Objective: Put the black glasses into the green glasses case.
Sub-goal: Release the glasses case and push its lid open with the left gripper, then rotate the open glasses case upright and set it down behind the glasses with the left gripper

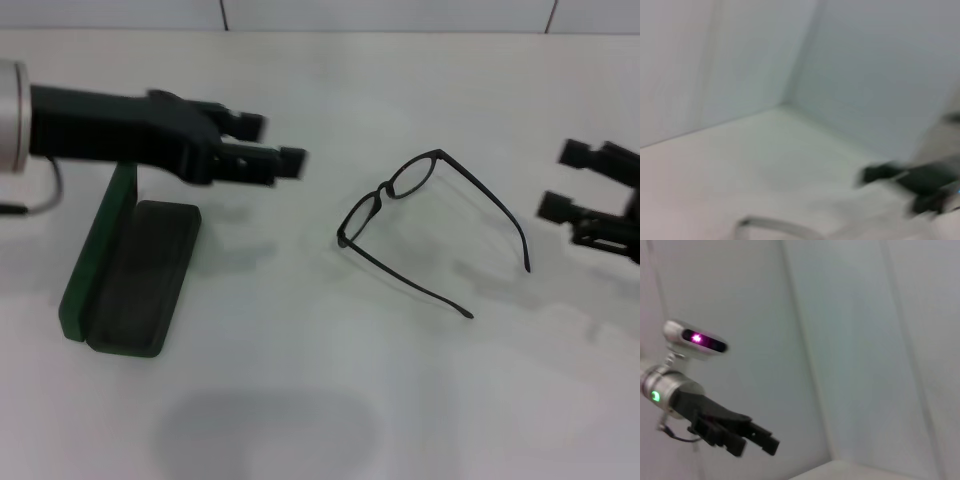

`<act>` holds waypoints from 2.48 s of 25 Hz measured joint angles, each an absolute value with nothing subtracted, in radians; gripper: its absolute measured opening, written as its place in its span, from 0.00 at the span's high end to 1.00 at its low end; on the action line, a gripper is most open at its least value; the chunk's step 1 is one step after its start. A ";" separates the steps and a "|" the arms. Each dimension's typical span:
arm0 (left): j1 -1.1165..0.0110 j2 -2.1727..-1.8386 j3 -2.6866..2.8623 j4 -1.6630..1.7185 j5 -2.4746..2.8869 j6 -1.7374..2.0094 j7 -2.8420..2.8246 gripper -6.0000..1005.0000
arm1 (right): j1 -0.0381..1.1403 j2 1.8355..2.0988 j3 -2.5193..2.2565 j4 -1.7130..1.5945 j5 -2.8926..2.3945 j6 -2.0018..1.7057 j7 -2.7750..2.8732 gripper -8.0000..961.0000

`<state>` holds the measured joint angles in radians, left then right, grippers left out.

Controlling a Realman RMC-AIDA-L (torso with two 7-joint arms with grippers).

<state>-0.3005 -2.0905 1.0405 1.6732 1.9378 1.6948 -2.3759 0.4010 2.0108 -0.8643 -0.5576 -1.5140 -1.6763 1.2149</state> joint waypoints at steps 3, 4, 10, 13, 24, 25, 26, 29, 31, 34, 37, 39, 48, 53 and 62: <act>-0.302 -2.092 1.111 1.882 2.182 1.653 -2.565 0.22 | 0.377 2.010 -0.826 -0.553 -1.514 -1.681 1.188 0.11; -0.305 -2.092 1.146 1.934 2.285 1.644 -2.641 0.23 | 0.373 2.010 -0.821 -0.549 -1.514 -1.681 1.177 0.11; -0.351 -2.089 1.361 1.945 2.723 1.661 -2.892 0.25 | 0.382 2.011 -0.819 -0.544 -1.515 -1.675 1.155 0.11; -0.377 -2.091 1.413 1.866 2.815 1.685 -2.948 0.26 | 0.390 2.011 -0.819 -0.543 -1.517 -1.674 1.147 0.11; -0.387 -2.085 1.412 1.751 2.832 1.654 -2.972 0.28 | 0.398 2.011 -0.818 -0.516 -1.516 -1.681 1.131 0.11; -0.385 -2.083 1.411 1.749 2.832 1.652 -2.971 0.28 | 0.396 2.011 -0.818 -0.516 -1.516 -1.682 1.131 0.11; -0.385 -2.080 1.411 1.748 2.833 1.651 -2.971 0.29 | 0.394 2.011 -0.818 -0.516 -1.516 -1.682 1.131 0.11; -0.384 -2.072 1.410 1.745 2.835 1.643 -2.972 0.29 | 0.391 2.011 -0.818 -0.516 -1.515 -1.685 1.130 0.11; -0.383 -2.066 1.405 1.744 2.835 1.638 -2.973 0.30 | 0.390 2.011 -0.818 -0.516 -1.515 -1.693 1.130 0.11; -0.389 -2.063 1.393 1.708 2.837 1.617 -2.961 0.30 | 0.390 2.011 -0.817 -0.516 -1.515 -1.701 1.130 0.11; -0.412 -2.059 1.390 1.625 2.837 1.577 -2.948 0.31 | 0.390 2.011 -0.817 -0.516 -1.514 -1.701 1.130 0.11; -0.430 -2.051 1.391 1.577 2.837 1.563 -2.948 0.31 | 0.390 2.011 -0.818 -0.516 -1.514 -1.701 1.130 0.11; -0.459 -2.029 1.396 1.491 2.838 1.563 -2.952 0.33 | 0.390 2.012 -0.816 -0.505 -1.512 -1.699 1.129 0.11; -0.459 -2.029 1.396 1.498 2.838 1.569 -2.949 0.41 | 0.391 2.013 -0.816 -0.505 -1.512 -1.696 1.129 0.11; -0.463 -2.032 1.389 1.544 2.838 1.599 -2.901 0.79 | 0.388 2.013 -0.815 -0.505 -1.512 -1.699 1.129 0.11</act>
<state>-0.4631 -2.0322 1.3889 1.5443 2.8381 1.5986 -2.9013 0.3877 2.0134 -0.8151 -0.5046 -1.5124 -1.6988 1.1289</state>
